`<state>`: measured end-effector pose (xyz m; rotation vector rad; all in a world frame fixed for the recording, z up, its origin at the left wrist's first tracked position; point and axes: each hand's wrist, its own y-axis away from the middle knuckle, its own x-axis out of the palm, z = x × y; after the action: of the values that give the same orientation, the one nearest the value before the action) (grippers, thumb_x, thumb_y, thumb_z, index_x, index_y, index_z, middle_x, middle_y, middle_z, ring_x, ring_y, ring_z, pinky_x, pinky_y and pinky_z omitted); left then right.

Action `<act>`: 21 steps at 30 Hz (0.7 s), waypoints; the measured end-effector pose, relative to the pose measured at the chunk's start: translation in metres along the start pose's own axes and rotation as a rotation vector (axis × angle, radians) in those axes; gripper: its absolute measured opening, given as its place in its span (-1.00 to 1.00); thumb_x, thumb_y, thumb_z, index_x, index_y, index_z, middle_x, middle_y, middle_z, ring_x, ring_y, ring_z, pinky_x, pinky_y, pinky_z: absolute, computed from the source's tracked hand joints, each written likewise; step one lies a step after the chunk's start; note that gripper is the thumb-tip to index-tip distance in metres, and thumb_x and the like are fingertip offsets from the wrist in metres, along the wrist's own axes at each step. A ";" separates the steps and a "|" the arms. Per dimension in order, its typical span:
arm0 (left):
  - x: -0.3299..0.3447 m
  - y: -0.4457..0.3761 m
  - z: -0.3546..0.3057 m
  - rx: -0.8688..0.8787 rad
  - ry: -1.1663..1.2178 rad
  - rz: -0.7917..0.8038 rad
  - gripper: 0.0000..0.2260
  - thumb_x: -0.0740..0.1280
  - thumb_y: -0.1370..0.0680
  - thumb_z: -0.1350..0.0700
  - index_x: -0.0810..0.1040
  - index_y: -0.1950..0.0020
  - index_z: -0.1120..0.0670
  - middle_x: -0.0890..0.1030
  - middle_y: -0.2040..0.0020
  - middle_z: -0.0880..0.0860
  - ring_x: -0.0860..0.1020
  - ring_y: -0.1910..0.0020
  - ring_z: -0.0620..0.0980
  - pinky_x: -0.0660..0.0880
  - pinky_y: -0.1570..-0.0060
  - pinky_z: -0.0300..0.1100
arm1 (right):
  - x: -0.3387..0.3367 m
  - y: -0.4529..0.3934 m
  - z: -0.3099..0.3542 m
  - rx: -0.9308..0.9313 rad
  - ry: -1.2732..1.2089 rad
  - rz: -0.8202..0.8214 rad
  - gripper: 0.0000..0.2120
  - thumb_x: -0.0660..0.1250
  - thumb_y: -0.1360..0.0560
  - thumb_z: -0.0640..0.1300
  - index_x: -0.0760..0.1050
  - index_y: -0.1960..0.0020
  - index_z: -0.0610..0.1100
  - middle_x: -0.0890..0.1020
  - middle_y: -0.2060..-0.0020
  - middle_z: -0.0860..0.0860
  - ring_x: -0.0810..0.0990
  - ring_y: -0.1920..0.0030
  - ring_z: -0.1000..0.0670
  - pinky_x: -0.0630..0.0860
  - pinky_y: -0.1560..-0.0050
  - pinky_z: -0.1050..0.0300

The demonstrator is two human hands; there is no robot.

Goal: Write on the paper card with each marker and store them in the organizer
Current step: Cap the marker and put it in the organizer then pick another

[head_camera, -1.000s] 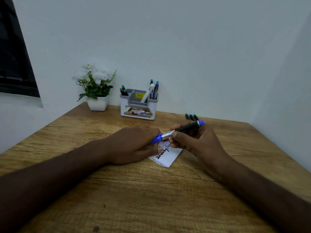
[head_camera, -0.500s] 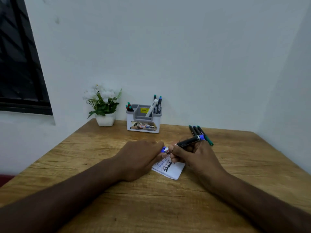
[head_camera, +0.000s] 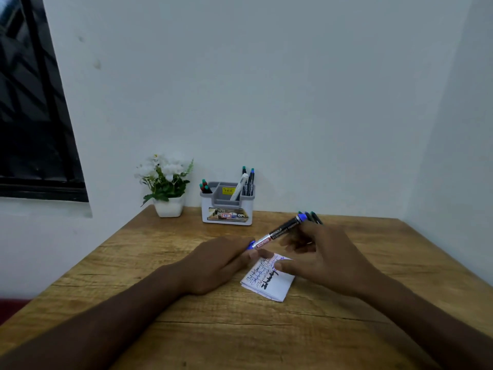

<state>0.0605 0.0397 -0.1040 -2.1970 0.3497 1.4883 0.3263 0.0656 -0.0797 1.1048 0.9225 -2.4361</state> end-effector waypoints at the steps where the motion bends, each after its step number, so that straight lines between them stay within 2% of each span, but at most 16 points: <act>1: -0.001 0.001 0.001 0.003 0.089 -0.023 -0.70 0.00 -0.77 -0.17 0.51 -0.26 -0.39 0.60 -0.09 -0.21 0.54 -0.06 -0.19 0.50 -0.10 -0.16 | -0.005 0.000 -0.006 -0.100 0.098 0.035 -0.58 0.61 -0.38 0.24 0.67 -0.16 0.10 0.75 0.01 0.23 0.70 -0.02 0.25 0.66 -0.06 0.19; 3: -0.003 0.002 0.002 -0.001 0.277 -0.084 -0.69 0.04 -0.79 -0.08 0.56 -0.13 -0.34 0.66 -0.14 -0.25 0.59 -0.13 -0.19 0.46 -0.09 -0.29 | -0.009 0.002 -0.015 -0.256 0.209 0.156 -0.63 0.54 -0.45 0.27 0.70 -0.16 0.11 0.72 -0.06 0.24 0.67 -0.08 0.23 0.61 -0.10 0.20; 4: -0.003 0.003 0.001 -0.013 0.354 -0.115 -0.70 0.07 -0.79 -0.05 0.57 -0.08 -0.27 0.68 -0.17 -0.24 0.61 -0.17 -0.18 0.47 -0.11 -0.31 | -0.009 0.004 -0.017 -0.275 0.207 0.218 -0.65 0.49 -0.48 0.29 0.71 -0.15 0.11 0.72 -0.08 0.23 0.66 -0.11 0.22 0.61 -0.13 0.19; 6: -0.004 0.003 0.003 -0.063 0.453 -0.208 -0.73 0.12 -0.77 -0.05 0.62 -0.13 -0.17 0.68 -0.14 -0.23 0.60 -0.18 -0.22 0.47 -0.10 -0.34 | -0.008 0.003 -0.015 -0.242 0.196 0.285 -0.65 0.42 -0.52 0.32 0.70 -0.18 0.15 0.69 -0.13 0.23 0.64 -0.16 0.21 0.62 -0.17 0.15; 10: -0.005 -0.006 0.017 -0.209 0.591 -0.458 -0.76 0.18 -0.76 -0.02 0.63 -0.26 -0.11 0.62 0.13 -0.30 0.54 0.12 -0.34 0.42 0.02 -0.30 | 0.001 0.001 -0.015 -0.203 0.232 0.269 -0.65 0.37 -0.52 0.37 0.65 -0.17 0.20 0.63 -0.11 0.29 0.59 -0.18 0.22 0.57 -0.19 0.18; 12: -0.010 -0.015 0.023 -0.238 0.612 -0.537 -0.80 0.17 -0.78 0.03 0.59 -0.24 -0.08 0.66 0.12 -0.18 0.56 0.14 -0.29 0.42 -0.02 -0.20 | 0.004 0.002 -0.015 -0.187 0.234 0.257 -0.63 0.34 -0.52 0.40 0.63 -0.17 0.20 0.60 -0.11 0.29 0.57 -0.18 0.21 0.56 -0.19 0.18; 14: -0.021 -0.029 0.027 -0.319 0.624 -0.608 -0.82 0.15 -0.78 0.08 0.55 -0.22 -0.02 0.72 0.09 -0.09 0.62 0.14 -0.25 0.46 0.00 -0.21 | 0.007 0.003 -0.013 -0.168 0.235 0.285 -0.61 0.30 -0.52 0.42 0.61 -0.19 0.23 0.57 -0.15 0.30 0.53 -0.20 0.24 0.55 -0.21 0.20; 15: -0.030 -0.038 0.028 -0.388 0.627 -0.660 -0.79 0.13 -0.78 0.06 0.56 -0.17 0.03 0.74 0.07 -0.04 0.64 0.16 -0.22 0.47 0.06 -0.23 | 0.008 0.004 -0.013 -0.165 0.227 0.295 -0.62 0.30 -0.52 0.42 0.61 -0.20 0.24 0.56 -0.16 0.31 0.52 -0.21 0.25 0.55 -0.22 0.20; 17: -0.050 -0.058 0.028 -0.507 0.628 -0.742 -0.61 0.06 -0.79 -0.07 0.59 -0.01 0.08 0.71 0.06 0.07 0.60 0.19 -0.08 0.46 0.17 -0.17 | 0.009 0.003 -0.014 -0.170 0.202 0.285 -0.65 0.31 -0.52 0.42 0.60 -0.18 0.27 0.54 -0.15 0.33 0.51 -0.22 0.26 0.54 -0.21 0.21; 19: -0.070 -0.078 0.028 -0.535 0.578 -0.774 -0.53 0.01 -0.78 -0.15 0.59 0.05 0.05 0.63 0.10 0.08 0.55 0.17 -0.01 0.45 0.14 -0.11 | 0.010 0.003 -0.017 -0.158 0.187 0.284 -0.67 0.32 -0.52 0.42 0.60 -0.16 0.29 0.53 -0.14 0.34 0.51 -0.23 0.25 0.54 -0.20 0.22; 21: -0.085 -0.095 0.031 -0.523 0.456 -0.780 -0.59 0.05 -0.78 -0.12 0.63 -0.02 0.00 0.58 0.15 -0.02 0.58 0.08 0.06 0.49 -0.02 -0.03 | 0.011 0.003 -0.018 -0.153 0.175 0.287 -0.66 0.32 -0.52 0.43 0.60 -0.17 0.29 0.53 -0.16 0.35 0.51 -0.25 0.25 0.54 -0.21 0.23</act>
<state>0.0457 0.1330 -0.0135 -2.5946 -0.7711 0.6829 0.3308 0.0757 -0.0978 1.3101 0.9127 -2.0310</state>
